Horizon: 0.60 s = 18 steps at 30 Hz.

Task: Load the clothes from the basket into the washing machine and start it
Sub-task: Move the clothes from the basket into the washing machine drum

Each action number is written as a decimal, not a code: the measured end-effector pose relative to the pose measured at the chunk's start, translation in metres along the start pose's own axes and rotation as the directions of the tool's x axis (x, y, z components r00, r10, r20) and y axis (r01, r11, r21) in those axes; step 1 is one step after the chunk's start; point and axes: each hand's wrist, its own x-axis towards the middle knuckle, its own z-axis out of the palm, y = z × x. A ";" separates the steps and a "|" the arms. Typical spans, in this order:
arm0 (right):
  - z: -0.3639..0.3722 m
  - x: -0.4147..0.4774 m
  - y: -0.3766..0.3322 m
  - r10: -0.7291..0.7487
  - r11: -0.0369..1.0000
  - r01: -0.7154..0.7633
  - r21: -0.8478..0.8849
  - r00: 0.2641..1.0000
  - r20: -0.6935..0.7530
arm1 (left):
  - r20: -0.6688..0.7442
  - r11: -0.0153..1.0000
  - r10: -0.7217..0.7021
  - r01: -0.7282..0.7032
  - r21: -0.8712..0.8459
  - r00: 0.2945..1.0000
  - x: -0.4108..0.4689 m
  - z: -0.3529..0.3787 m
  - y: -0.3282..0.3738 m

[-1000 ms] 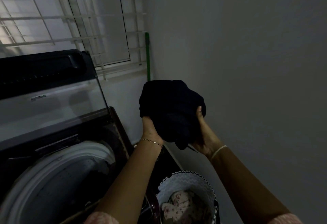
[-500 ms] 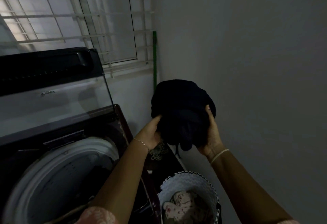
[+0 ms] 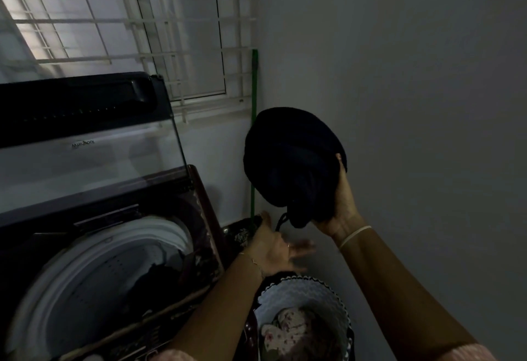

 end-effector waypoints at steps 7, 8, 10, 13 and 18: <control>0.001 -0.004 0.001 0.092 0.990 -0.093 -0.108 0.996 -0.016 | -0.152 0.838 0.431 -0.457 -0.299 0.889 -0.014 0.030 0.046; 0.000 -0.005 0.000 0.102 0.986 -0.103 -0.130 0.995 -0.019 | -0.160 0.844 0.422 -0.451 -0.291 0.893 -0.017 0.029 0.053; -0.001 -0.008 -0.003 0.110 0.981 -0.112 -0.157 0.994 -0.023 | -0.168 0.855 0.413 -0.445 -0.267 0.895 -0.021 0.028 0.064; -0.003 -0.010 -0.008 0.111 0.975 -0.115 -0.188 0.993 -0.030 | -0.093 0.851 0.440 -0.448 -0.275 0.893 -0.025 0.027 0.072; -0.003 -0.011 -0.013 0.135 0.970 -0.138 -0.199 0.990 -0.026 | 0.076 0.888 0.434 -0.412 -0.206 0.898 -0.036 0.016 0.078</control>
